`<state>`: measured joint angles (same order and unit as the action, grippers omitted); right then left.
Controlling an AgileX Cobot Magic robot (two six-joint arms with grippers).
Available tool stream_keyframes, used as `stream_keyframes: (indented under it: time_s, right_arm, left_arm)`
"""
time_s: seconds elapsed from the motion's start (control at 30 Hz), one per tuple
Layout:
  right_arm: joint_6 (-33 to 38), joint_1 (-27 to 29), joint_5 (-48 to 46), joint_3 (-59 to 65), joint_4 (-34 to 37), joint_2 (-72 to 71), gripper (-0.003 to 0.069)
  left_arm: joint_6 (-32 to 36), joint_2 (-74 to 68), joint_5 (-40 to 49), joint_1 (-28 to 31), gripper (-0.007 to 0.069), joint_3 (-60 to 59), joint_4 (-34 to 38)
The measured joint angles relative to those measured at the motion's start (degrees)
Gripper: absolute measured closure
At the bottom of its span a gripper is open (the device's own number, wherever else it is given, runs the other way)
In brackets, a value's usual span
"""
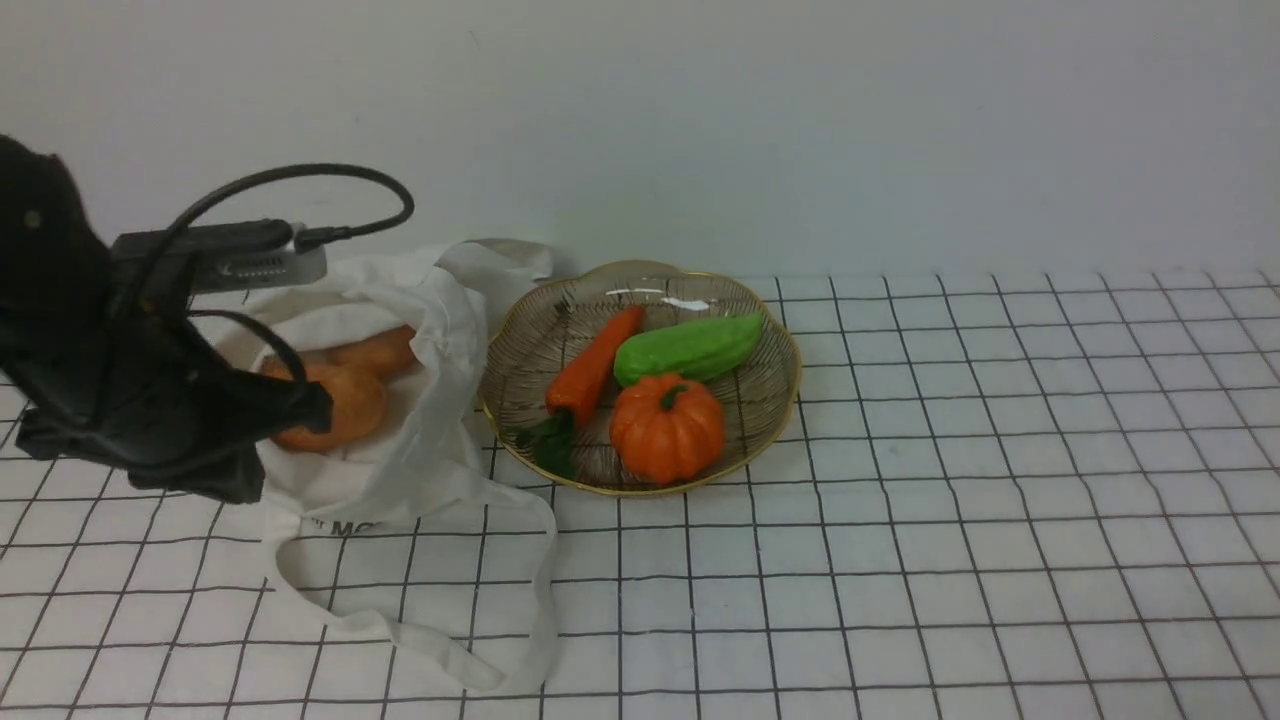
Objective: Take vegetables from bag on white checkered tablecloth place on plate.
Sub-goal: 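Reach into the cloth bag and grasp the potato inside with the left gripper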
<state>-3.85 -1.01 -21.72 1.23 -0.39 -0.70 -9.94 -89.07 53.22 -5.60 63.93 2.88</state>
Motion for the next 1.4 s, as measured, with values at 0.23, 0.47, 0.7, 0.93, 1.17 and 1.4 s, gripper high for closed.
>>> stream_keyframes:
  time_s: [0.23,0.47,0.7,0.93,1.17,1.4]
  right_arm:
    - [-0.05,0.0,0.0,0.0,0.0,0.0,0.0674]
    - [-0.05,0.0,0.0,0.0,0.0,0.0,0.0674]
    - [-0.05,0.0,0.0,0.0,0.0,0.0,0.0674]
    - [-0.05,0.0,0.0,0.0,0.0,0.0,0.0674]
    - [-0.05,0.0,0.0,0.0,0.0,0.0,0.0674]
    - [-0.05,0.0,0.0,0.0,0.0,0.0,0.0674]
  left_arm:
    - [-9.4,-5.85,-7.47,-0.11,0.0454,2.57,-2.52]
    - [-20.28,-10.76,-18.41,-0.11,0.0169,2.59,-3.92]
    - [-38.8,-17.4,-29.25,-0.05,0.0025,2.59,-6.68]
    - [-53.83,-22.41,-37.14,0.64,0.0034,2.79,-10.13]
    - [-57.15,-23.17,-38.79,0.71,0.0083,3.09,-13.27]
    - [-57.46,-23.24,-38.26,0.71,0.0095,3.16,-16.4]
